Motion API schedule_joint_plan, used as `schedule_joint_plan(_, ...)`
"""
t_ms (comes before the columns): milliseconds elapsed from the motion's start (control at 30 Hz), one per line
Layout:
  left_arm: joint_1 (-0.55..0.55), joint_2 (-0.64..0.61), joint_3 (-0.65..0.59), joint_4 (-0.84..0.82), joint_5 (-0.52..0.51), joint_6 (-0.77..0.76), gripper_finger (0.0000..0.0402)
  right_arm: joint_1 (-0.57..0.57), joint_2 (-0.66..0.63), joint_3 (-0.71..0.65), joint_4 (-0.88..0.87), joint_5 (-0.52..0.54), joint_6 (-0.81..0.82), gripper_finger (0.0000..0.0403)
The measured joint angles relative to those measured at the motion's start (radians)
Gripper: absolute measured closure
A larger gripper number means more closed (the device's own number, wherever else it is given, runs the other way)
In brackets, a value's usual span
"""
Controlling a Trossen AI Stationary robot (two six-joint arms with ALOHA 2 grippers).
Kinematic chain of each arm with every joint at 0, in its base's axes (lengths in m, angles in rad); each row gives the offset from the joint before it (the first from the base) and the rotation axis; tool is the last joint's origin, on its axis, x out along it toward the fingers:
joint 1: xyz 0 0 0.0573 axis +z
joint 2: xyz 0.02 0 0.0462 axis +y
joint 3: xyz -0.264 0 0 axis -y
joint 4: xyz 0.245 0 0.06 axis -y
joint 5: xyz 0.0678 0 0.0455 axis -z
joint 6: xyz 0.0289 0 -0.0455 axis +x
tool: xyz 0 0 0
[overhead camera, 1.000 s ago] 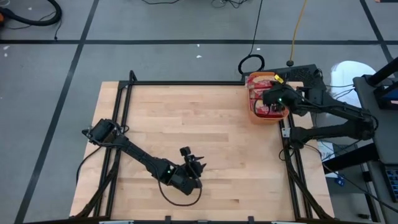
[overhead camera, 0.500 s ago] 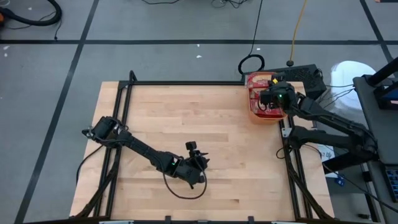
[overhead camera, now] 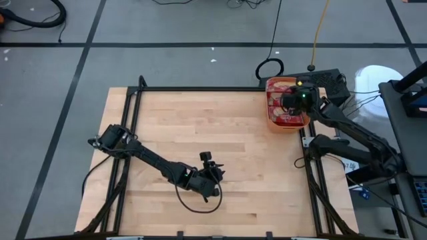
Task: Sort popcorn bags into baskets
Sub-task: Put the red popcorn bag into the orange container
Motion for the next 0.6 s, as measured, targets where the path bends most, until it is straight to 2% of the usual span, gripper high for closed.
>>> schedule_joint_plan(200, 0.000, 0.000, 0.000, 0.009, 0.000, 0.004, 0.0270, -0.068, 0.051, 0.000, -0.002, -0.125, 0.026, 0.0378)
schedule_joint_plan(600, 0.000, 0.000, 0.000, 0.025, 0.025, 0.029, 0.0270, -0.130, 0.128, 0.000, -0.026, -0.151, 0.025, 0.0378)
